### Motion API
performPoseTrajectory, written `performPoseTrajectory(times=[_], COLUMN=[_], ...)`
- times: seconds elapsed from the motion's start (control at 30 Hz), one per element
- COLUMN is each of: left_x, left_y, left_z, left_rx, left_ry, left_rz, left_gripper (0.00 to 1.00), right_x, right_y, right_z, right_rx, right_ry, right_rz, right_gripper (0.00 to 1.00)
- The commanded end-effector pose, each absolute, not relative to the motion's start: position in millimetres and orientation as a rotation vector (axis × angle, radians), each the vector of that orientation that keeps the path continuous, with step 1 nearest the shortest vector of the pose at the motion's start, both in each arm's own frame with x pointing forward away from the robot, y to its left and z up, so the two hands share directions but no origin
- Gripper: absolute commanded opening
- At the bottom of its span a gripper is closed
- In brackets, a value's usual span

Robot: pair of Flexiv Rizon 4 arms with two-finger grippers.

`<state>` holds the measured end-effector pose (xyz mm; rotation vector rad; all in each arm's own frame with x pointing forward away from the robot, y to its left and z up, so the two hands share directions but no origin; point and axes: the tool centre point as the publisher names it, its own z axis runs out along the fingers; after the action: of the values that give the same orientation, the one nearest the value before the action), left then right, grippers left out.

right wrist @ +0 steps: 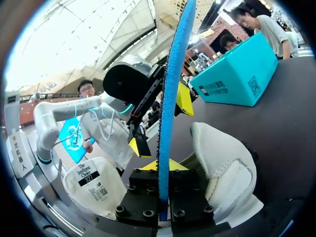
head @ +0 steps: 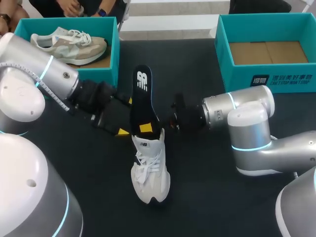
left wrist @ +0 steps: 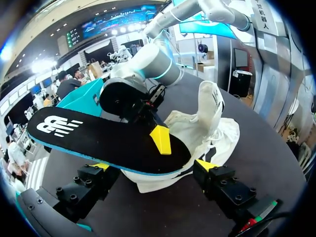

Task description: Take the shoe out of the shoebox, open the shoe tongue, remove and reinsert the insole, then place the shoe into the shoebox

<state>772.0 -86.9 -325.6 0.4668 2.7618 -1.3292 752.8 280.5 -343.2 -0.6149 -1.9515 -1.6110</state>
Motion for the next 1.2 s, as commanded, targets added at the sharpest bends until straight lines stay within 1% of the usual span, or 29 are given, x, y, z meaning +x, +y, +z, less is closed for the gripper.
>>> performPoseTrajectory(times=[0.03,0.1,0.2,0.23,0.27,0.3,0.37,0.5,0.57,0.93,1.2], left_x=[771.8,771.2,770.5,770.3,770.2,770.2,770.2,770.4,770.5,768.9,769.7], left_y=[-87.5,-87.9,-88.4,-88.6,-88.7,-88.8,-88.9,-88.9,-89.0,-89.6,-88.5], left_z=[-325.4,-325.7,-326.2,-326.3,-326.3,-326.3,-326.1,-325.8,-325.8,-326.6,-329.3], left_rx=[0.468,0.47,0.472,0.474,0.475,0.476,0.479,0.479,0.483,0.497,0.489], left_ry=[2.768,2.768,2.769,2.769,2.769,2.769,2.769,2.768,2.77,2.775,2.779], left_rz=[-1.324,-1.326,-1.329,-1.33,-1.331,-1.33,-1.329,-1.329,-1.327,-1.321,-1.315], left_gripper=[1.0,1.0,1.0,1.0,1.0,1.0,1.0,1.0,1.0,1.0,1.0], right_x=[750.2,751.5,753.2,753.9,754.7,755.0,755.7,755.7,755.8,762.2,770.6], right_y=[283.0,283.3,284.0,284.4,285.2,285.5,286.9,288.3,287.4,282.2,277.0], right_z=[-343.7,-341.7,-339.6,-339.0,-338.1,-337.7,-335.4,-331.3,-328.7,-315.1,-307.6], right_rx=[-0.621,-0.617,-0.61,-0.609,-0.606,-0.604,-0.599,-0.594,-0.596,-0.584,-0.567], right_ry=[-1.974,-1.992,-2.002,-2.004,-2.008,-2.009,-2.019,-2.036,-2.05,-2.098,-2.127], right_rz=[-1.608,-1.612,-1.613,-1.614,-1.613,-1.612,-1.608,-1.605,-1.607,-1.581,-1.555], right_gripper=[0.0,0.0,0.24,0.28,0.3,0.29,0.25,0.26,0.29,0.31,0.27])
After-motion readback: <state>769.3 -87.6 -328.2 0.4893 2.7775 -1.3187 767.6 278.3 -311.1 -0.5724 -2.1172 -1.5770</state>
